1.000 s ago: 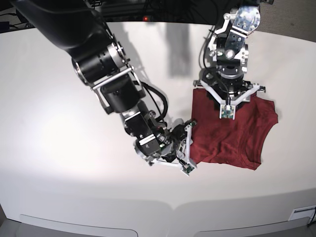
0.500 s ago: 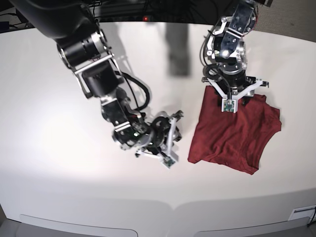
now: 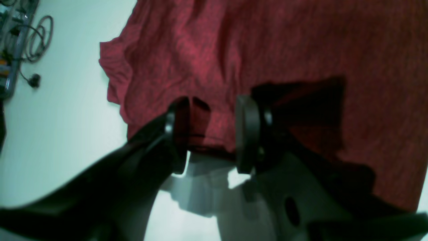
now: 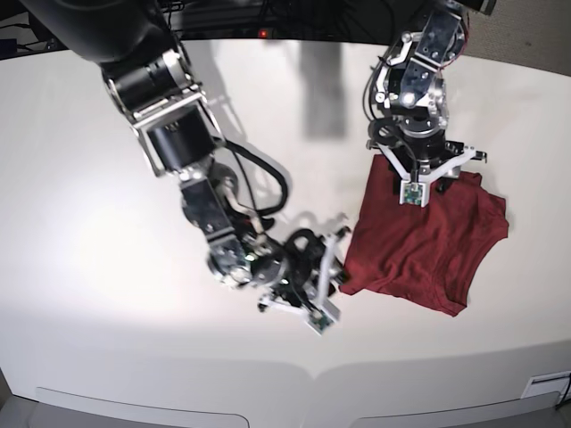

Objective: Fold the T-shirt properly

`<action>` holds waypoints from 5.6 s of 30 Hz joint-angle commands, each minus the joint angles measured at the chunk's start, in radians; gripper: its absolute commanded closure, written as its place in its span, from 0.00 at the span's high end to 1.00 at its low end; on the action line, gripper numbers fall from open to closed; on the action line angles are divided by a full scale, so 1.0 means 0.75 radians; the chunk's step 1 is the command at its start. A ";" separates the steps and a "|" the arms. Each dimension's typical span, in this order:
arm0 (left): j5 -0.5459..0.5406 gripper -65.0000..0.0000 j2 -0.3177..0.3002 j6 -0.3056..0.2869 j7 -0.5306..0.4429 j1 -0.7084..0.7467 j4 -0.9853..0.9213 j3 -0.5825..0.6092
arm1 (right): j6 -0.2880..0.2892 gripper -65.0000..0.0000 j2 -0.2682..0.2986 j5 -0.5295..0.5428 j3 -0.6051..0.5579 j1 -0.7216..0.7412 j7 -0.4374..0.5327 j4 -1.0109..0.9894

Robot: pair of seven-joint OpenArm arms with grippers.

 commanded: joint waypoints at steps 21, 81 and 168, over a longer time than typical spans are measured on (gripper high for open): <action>0.075 0.33 -0.149 0.001 -0.066 -0.007 0.016 0.000 | 0.071 0.29 -0.111 -0.314 -0.017 0.172 0.191 -0.587; -0.095 0.33 -0.165 -0.181 -0.214 -0.048 -0.041 0.000 | 0.111 0.29 0.076 -0.045 -0.103 -0.165 -0.095 -0.190; 0.462 0.33 -0.606 0.137 0.378 1.025 0.837 -0.003 | 0.111 0.29 0.432 0.481 1.050 -1.910 -0.920 1.854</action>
